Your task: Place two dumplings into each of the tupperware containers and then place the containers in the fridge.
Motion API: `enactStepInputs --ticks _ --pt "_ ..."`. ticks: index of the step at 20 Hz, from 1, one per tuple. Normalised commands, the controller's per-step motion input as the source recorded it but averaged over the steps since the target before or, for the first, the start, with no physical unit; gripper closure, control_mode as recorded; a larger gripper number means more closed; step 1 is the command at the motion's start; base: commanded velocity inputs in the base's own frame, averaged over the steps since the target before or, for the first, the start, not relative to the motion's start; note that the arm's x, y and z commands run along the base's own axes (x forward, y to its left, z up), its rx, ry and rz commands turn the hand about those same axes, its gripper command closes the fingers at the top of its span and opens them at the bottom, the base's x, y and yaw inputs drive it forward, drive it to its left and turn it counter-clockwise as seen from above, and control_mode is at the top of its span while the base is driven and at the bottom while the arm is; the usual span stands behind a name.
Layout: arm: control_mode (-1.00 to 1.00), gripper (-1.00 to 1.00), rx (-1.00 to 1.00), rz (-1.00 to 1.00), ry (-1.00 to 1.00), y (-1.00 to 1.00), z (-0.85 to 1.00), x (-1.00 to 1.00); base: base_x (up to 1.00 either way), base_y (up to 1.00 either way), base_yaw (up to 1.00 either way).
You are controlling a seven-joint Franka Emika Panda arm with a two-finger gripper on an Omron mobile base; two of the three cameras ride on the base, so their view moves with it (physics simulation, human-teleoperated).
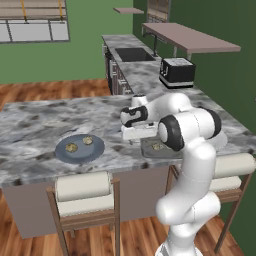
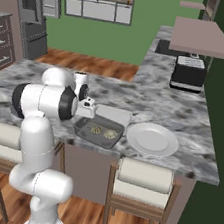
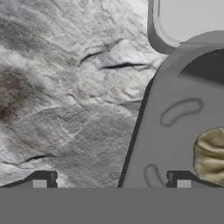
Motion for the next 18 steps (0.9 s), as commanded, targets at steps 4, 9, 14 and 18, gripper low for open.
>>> enactStepInputs --ticks 4,9,14,18 --pt "-1.0 -1.0 0.0 0.0 -0.03 0.0 -0.36 0.16 0.0 0.0 0.0" --pt "-1.0 -1.0 0.01 0.0 -0.04 0.0 -0.36 0.12 0.0 0.0 0.0" --pt "-1.0 -1.0 0.0 0.0 0.0 0.0 -0.1 0.01 0.0 0.0 0.0" --pt "-1.0 1.0 0.0 0.0 0.0 0.0 0.0 0.0 0.0 0.0 0.0"
